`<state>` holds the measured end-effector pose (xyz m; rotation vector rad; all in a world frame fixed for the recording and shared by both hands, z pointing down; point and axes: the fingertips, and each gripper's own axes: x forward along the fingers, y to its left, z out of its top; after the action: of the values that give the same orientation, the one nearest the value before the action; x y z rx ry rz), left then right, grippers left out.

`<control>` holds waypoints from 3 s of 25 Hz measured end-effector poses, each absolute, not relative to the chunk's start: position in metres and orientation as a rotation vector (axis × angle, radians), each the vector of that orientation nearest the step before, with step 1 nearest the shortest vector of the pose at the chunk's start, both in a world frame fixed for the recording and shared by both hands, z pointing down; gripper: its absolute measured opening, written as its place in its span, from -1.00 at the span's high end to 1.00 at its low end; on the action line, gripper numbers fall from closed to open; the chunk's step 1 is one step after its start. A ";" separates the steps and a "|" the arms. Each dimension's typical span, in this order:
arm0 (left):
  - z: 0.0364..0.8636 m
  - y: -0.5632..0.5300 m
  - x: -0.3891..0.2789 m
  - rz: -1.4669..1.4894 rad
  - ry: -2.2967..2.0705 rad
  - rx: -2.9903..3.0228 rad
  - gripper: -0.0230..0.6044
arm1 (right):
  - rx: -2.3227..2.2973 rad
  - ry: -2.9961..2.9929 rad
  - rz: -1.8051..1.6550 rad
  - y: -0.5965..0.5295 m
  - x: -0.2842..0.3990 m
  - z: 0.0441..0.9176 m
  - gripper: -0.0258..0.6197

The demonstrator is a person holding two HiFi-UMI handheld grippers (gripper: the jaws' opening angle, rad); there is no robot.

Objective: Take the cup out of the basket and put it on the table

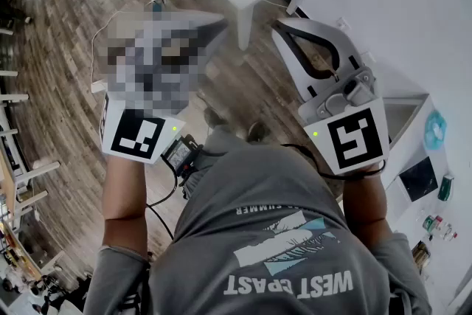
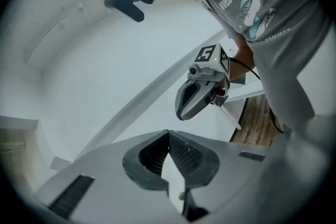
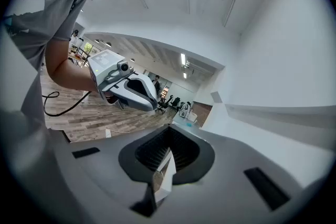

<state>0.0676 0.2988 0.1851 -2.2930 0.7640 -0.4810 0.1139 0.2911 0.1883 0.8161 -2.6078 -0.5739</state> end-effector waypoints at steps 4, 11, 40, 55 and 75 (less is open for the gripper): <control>0.186 0.304 0.070 -0.484 0.761 -2.294 0.90 | 0.815 -2.609 -0.576 0.296 0.116 0.189 0.89; 0.186 0.305 0.080 -0.501 0.754 -2.294 0.90 | 0.838 -2.631 -0.543 0.296 0.128 0.189 0.89; 0.179 0.213 0.022 -0.391 0.703 -2.317 0.90 | 1.017 -2.586 -0.531 0.198 0.085 0.173 0.88; 0.187 0.148 0.009 -0.346 0.684 -2.352 0.90 | 1.046 -2.523 -0.524 0.130 0.079 0.177 0.88; 0.184 0.071 0.100 -0.517 0.809 -2.310 0.90 | 0.838 -2.703 -0.516 0.043 0.150 0.179 0.88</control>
<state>0.1003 0.0711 0.1837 -2.3104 0.8094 -0.5166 0.1497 0.0431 0.1790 0.8385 -2.7035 -0.5159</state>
